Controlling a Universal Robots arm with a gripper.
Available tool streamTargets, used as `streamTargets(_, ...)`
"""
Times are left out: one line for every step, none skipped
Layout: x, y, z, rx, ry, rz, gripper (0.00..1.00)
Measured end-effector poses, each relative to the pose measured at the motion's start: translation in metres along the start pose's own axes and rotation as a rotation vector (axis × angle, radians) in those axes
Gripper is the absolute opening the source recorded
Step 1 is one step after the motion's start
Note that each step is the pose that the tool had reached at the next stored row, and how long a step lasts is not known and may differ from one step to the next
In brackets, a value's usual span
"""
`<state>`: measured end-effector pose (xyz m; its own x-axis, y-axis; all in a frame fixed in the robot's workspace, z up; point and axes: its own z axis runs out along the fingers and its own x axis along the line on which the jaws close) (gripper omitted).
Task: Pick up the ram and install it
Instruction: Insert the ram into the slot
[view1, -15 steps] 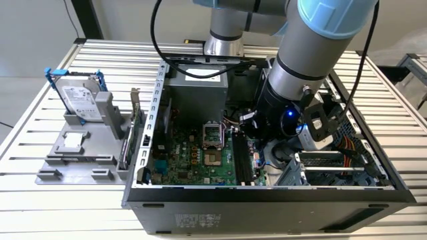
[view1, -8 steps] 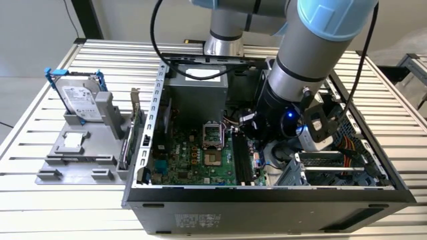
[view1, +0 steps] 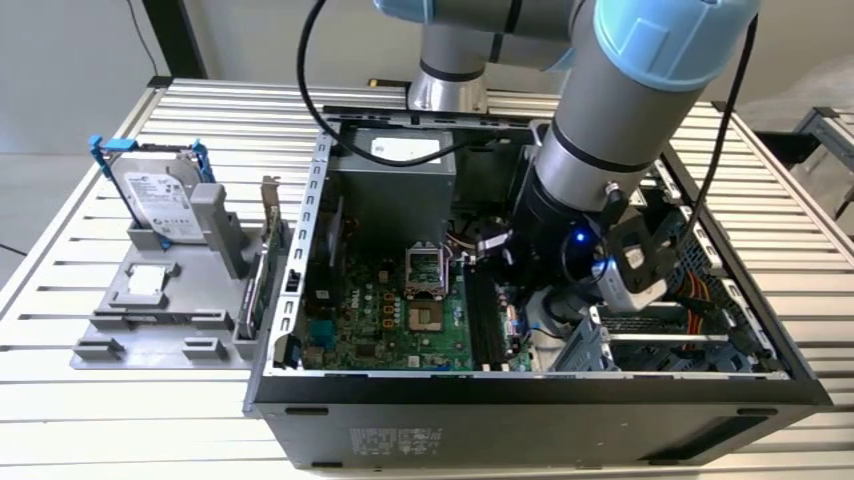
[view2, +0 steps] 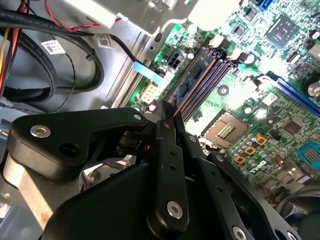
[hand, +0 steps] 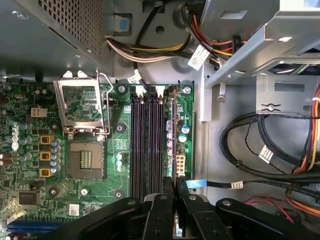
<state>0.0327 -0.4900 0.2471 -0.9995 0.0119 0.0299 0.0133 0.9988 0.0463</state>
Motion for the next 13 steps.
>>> streamTargets(0.0007,-0.0004,0.0003,-0.0001,0.0,-0.001,0.0)
streamTargets(0.0013,-0.0004,0.0008,-0.0002,0.0,-0.001,0.0)
streamTargets(0.0018,-0.0005,0.0012,-0.0001,0.0,-0.001,0.0)
streamTargets(0.0023,-0.0007,0.0017,0.0,0.0001,-0.002,0.0)
streamTargets(0.0027,-0.0007,0.0023,0.0,0.0001,-0.003,0.0)
streamTargets(0.0029,-0.0008,0.0032,0.0001,0.0001,-0.003,0.0)
streamTargets(0.003,-0.0008,0.0046,0.0,0.0001,-0.004,0.0)
streamTargets(0.003,-0.0009,0.0057,0.0,0.0001,-0.004,0.0)
streamTargets(0.0032,-0.0009,0.0064,0.0001,0.0002,-0.005,0.0)
streamTargets(0.0035,-0.001,0.0072,0.0,0.0002,-0.005,0.0)
streamTargets(0.0038,-0.0011,0.0082,0.0001,0.0002,-0.005,0.0)
streamTargets(0.0039,-0.0011,0.009,0.0001,0.0002,-0.006,0.0)
streamTargets(0.0042,-0.0011,0.0099,0.0001,0.0003,-0.006,0.0)
